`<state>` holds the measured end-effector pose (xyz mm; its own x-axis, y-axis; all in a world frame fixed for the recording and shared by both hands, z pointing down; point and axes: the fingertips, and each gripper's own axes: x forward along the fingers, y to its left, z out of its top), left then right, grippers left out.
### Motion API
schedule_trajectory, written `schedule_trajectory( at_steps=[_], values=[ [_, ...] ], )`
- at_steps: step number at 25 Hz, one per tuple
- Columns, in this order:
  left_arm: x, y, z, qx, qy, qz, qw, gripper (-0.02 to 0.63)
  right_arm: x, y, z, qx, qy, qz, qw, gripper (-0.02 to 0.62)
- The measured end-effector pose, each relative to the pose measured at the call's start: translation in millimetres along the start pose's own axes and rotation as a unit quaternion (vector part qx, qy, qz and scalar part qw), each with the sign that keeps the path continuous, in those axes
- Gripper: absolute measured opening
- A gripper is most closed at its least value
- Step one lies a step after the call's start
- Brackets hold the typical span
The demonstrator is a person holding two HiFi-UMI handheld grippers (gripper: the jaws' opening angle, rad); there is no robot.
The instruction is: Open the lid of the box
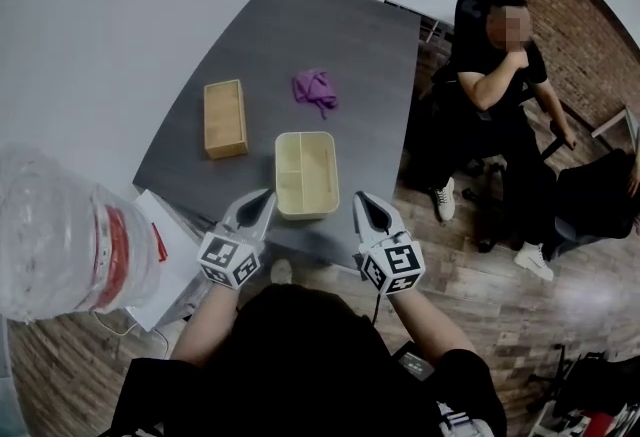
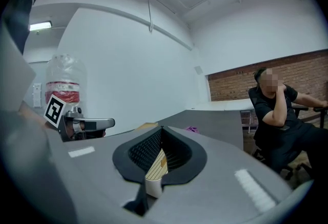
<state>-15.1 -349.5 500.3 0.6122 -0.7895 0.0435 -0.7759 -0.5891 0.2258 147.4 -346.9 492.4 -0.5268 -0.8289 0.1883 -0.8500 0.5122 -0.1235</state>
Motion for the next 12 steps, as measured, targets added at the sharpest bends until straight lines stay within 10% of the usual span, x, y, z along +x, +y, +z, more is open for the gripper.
schedule_trajectory(
  at_steps=[12],
  values=[
    [21, 24, -48, -0.038, 0.060, -0.007, 0.9975, 0.000, 42, 8, -34, 0.008, 0.053, -0.005, 0.999, 0.002]
  ],
)
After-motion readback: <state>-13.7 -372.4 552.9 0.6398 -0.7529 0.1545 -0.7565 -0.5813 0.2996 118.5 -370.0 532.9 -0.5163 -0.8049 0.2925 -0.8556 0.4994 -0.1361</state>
